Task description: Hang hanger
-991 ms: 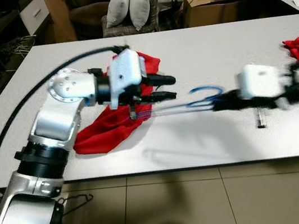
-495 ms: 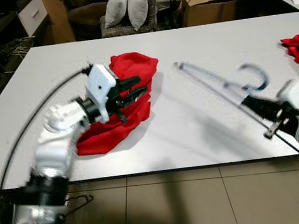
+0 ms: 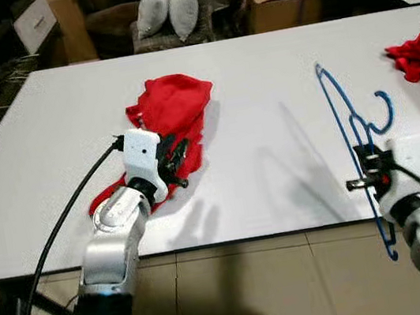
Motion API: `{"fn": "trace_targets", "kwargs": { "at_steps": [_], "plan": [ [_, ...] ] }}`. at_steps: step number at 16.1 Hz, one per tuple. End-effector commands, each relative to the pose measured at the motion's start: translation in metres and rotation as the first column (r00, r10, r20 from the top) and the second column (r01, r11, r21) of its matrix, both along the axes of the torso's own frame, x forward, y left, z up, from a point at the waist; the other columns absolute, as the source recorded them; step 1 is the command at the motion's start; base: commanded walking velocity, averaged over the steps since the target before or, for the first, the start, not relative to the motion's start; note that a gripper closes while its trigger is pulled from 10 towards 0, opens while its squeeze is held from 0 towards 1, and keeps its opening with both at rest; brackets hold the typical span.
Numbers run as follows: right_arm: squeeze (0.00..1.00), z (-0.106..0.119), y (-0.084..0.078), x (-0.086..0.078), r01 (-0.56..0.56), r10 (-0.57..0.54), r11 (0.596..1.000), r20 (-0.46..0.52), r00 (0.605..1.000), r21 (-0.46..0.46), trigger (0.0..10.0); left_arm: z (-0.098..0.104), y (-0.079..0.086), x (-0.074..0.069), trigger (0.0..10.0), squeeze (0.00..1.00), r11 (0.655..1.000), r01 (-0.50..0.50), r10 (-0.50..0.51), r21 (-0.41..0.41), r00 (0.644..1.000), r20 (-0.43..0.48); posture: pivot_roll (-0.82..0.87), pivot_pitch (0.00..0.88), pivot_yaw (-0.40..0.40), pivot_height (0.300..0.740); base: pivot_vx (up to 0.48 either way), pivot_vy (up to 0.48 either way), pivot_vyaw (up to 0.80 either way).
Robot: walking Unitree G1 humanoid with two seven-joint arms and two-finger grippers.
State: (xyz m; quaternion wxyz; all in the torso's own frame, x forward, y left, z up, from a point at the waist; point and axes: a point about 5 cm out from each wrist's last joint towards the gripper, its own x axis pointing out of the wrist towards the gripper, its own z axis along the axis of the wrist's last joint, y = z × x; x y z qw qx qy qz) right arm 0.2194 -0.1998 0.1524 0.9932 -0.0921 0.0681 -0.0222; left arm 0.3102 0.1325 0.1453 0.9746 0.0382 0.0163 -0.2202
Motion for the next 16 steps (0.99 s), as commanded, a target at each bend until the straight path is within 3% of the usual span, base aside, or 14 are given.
{"fn": "trace_targets", "kwargs": {
  "at_steps": [1, 4, 7, 9, 16],
  "plan": [
    [0.0, 0.005, 0.002, 0.001, -0.004, 0.006, 0.999, 0.039, 0.999, -0.039, 10.0, 0.003, -0.004, -0.001, 10.0, 0.0, 1.0, -0.014, 0.014, 0.012, 1.0, 0.008, -0.1, 0.0, 0.049, 0.74, 0.0, -0.458, 0.0],
    [0.0, 0.005, 0.002, 0.007, 0.039, -0.035, 0.996, 0.057, 0.998, -0.079, 10.0, 0.001, -0.001, -0.001, 10.0, 0.0, 0.999, -0.05, 0.05, -0.014, 0.999, -0.01, -0.1, 0.0, 0.039, 0.74, 0.0, -0.456, 0.0],
    [0.0, 0.003, 0.007, 0.01, 0.018, -0.02, 0.998, 0.044, 0.999, 0.054, 10.0, -0.002, 0.0, -0.001, 10.0, 0.0, 0.997, -0.08, 0.08, -0.002, 0.997, -0.008, -0.09, 0.0, 0.036, 0.74, 0.0, -0.454, 0.0],
    [0.0, 0.003, 0.011, 0.009, -0.008, 0.005, 0.997, 0.048, 0.999, 0.073, 10.0, -0.001, -0.002, 0.001, 10.0, 0.0, 0.997, -0.076, 0.076, -0.006, 0.997, -0.006, -0.09, 0.0, 0.037, 0.74, 0.0, -0.454, 0.0],
    [0.0, 0.004, 0.013, 0.004, -0.022, 0.02, 0.999, 0.054, 0.998, 0.033, 10.0, 0.001, -0.014, 0.003, 10.0, 0.0, 0.999, -0.038, 0.038, 0.016, 0.999, 0.009, -0.11, 0.0, 0.061, 0.74, 0.0, -0.396, 0.0]
  ]
}}
